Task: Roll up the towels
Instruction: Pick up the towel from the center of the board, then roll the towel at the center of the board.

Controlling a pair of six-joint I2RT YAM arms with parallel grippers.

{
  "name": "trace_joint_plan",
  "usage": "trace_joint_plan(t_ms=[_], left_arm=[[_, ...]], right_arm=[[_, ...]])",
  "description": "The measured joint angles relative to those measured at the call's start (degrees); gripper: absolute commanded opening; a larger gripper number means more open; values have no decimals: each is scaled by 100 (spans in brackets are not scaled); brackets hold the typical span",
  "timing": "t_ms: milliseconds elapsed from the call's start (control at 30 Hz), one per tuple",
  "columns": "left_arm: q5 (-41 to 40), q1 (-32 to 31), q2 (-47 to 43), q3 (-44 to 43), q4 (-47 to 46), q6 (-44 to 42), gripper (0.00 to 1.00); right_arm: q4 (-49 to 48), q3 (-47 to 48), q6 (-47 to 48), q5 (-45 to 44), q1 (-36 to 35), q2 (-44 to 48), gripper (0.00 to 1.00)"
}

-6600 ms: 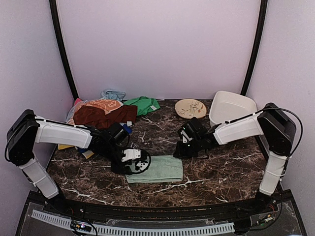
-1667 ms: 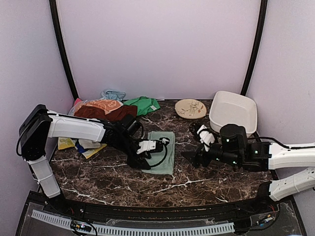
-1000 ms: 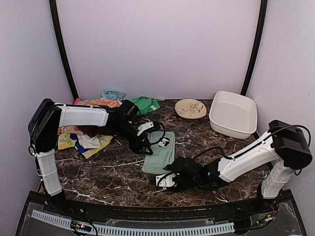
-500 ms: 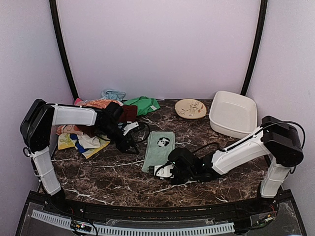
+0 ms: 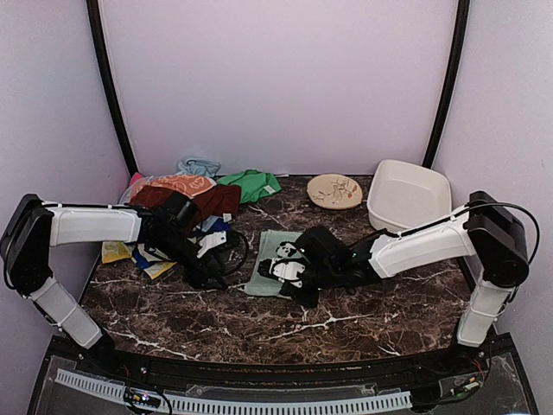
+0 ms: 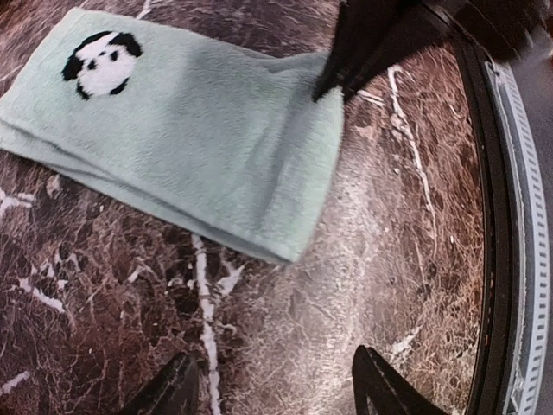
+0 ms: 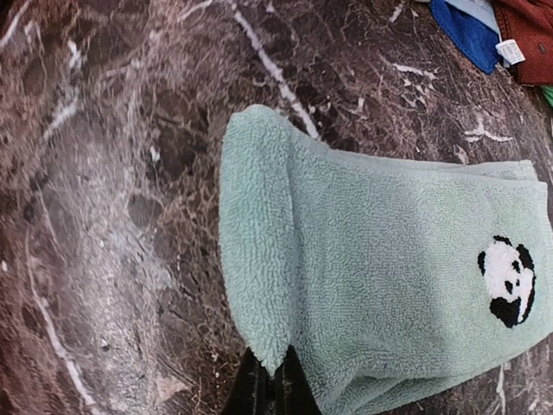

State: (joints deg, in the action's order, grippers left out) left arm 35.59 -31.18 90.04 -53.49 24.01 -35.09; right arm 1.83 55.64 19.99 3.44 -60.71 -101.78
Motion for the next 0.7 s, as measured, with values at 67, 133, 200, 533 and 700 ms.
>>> trace_joint_plan(t_ms=[67, 133, 200, 533, 700], left_arm=[[-133, -284, -245, 164, -68, -105, 62], [-251, -678, -400, 245, -144, -177, 62], [-354, -1043, -420, 247, -260, -201, 62], [-1117, -1781, 260, -24, -774, -420, 60], [-1213, -1825, 422, -201, -916, -527, 53]], right_arm=[[260, 236, -289, 487, 184, -4, 0], [514, 446, -507, 914, 319, -59, 0], [715, 645, -702, 1287, 415, -199, 0], [1375, 883, -1416, 2750, 697, -811, 0], [1231, 887, -1939, 3418, 876, -874, 0]])
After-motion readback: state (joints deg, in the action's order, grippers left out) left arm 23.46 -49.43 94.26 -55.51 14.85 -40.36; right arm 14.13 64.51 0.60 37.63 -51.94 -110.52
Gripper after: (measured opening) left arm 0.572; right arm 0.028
